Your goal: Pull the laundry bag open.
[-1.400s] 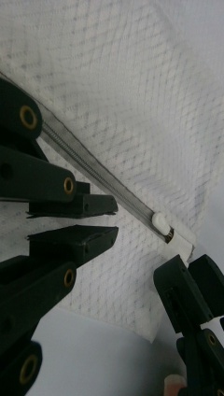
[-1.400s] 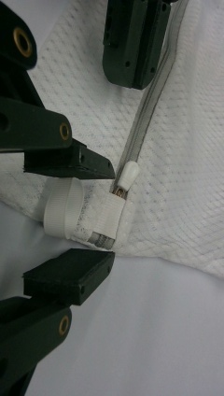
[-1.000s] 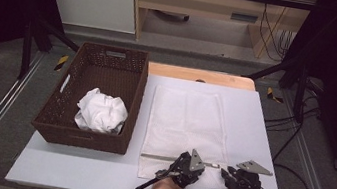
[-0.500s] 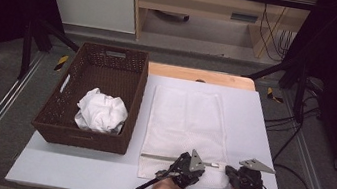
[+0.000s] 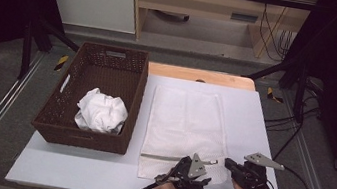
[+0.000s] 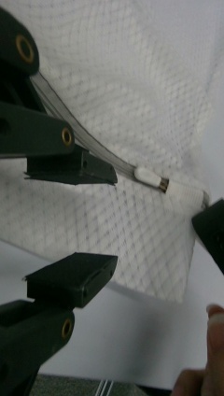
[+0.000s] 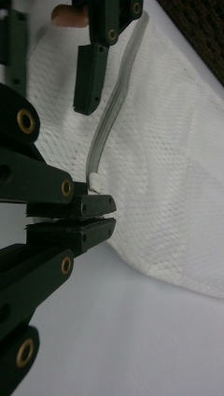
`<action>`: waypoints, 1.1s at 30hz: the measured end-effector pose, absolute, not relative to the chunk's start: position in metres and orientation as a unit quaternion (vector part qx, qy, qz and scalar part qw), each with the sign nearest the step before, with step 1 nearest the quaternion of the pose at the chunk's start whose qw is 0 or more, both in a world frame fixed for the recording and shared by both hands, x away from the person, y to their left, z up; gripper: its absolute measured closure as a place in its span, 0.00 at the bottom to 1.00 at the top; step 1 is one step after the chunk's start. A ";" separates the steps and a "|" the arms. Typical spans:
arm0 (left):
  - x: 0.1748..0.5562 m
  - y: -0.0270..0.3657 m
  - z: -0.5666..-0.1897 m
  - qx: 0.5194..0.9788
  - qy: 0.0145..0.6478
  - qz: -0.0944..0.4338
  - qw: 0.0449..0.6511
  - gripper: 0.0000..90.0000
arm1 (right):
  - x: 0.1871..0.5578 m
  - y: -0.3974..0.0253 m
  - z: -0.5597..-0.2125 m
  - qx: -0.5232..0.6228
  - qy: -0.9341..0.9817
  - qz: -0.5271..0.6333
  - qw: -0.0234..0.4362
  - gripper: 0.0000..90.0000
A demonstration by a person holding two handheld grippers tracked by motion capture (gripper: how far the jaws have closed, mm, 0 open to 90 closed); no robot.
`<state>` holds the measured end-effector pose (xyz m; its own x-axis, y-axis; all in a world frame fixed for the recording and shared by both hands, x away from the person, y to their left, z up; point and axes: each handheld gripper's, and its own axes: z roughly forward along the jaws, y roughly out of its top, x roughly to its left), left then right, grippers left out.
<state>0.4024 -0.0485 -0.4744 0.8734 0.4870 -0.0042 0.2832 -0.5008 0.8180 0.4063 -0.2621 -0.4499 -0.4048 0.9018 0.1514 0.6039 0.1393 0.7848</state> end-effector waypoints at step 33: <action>0.413 -0.058 -0.488 0.862 0.278 0.106 0.411 0.98 | 0.417 -0.257 -0.458 0.521 0.729 0.409 0.172 0.86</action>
